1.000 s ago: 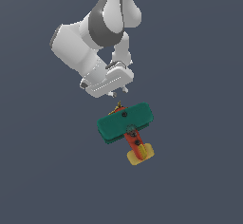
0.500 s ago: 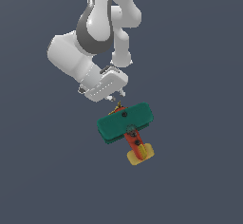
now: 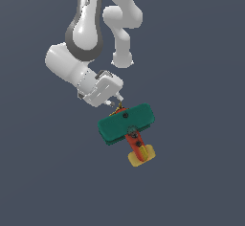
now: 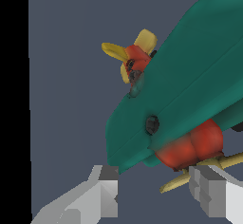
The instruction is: Pick up the object and move it to a goal position.
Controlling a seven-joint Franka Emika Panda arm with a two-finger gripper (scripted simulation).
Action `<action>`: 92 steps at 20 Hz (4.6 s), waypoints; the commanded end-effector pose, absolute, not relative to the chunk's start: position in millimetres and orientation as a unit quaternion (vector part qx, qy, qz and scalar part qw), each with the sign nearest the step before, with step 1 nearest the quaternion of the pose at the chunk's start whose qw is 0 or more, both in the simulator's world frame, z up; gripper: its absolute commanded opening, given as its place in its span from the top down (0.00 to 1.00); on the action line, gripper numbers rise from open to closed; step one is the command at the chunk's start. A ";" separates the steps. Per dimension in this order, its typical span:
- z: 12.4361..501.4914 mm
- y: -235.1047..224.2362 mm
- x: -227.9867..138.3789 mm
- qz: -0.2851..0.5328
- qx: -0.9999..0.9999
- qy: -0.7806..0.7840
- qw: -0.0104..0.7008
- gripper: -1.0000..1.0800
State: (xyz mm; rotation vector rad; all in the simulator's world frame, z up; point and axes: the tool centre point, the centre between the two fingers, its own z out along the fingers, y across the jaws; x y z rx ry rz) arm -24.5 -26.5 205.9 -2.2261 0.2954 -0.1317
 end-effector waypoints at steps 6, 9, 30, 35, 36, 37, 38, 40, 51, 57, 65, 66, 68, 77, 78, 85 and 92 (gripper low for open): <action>197.4 -37.5 -15.0 -0.083 -0.871 0.141 0.463 0.38; 194.1 -42.6 -11.2 -0.095 -0.862 0.151 0.474 0.38; 172.7 -81.5 10.3 -0.182 -0.804 0.212 0.525 0.38; 170.3 -86.6 11.9 -0.192 -0.798 0.218 0.528 0.38; 170.0 -87.3 12.0 -0.194 -0.797 0.219 0.528 0.38; 169.8 -87.8 12.3 -0.195 -0.796 0.220 0.529 0.38; 169.6 -88.1 12.6 -0.195 -0.796 0.221 0.529 0.38; 169.4 -88.1 13.5 -0.196 -0.795 0.222 0.530 0.38; 166.7 -65.8 19.4 -0.182 -0.787 0.226 0.544 0.38; 164.6 -70.3 21.3 -0.191 -0.782 0.232 0.546 0.38; 158.4 -83.7 26.5 -0.216 -0.765 0.250 0.553 0.38; 157.5 -85.9 27.2 -0.220 -0.762 0.252 0.554 0.38; 155.7 -89.9 28.5 -0.227 -0.758 0.257 0.555 0.38; 151.0 -100.6 31.7 -0.246 -0.745 0.271 0.558 0.38; 150.8 -101.0 31.8 -0.247 -0.745 0.271 0.558 0.38; 148.4 -94.9 37.6 -0.247 -0.745 0.271 0.558 0.38; 142.1 -77.1 53.3 -0.247 -0.744 0.272 0.558 0.38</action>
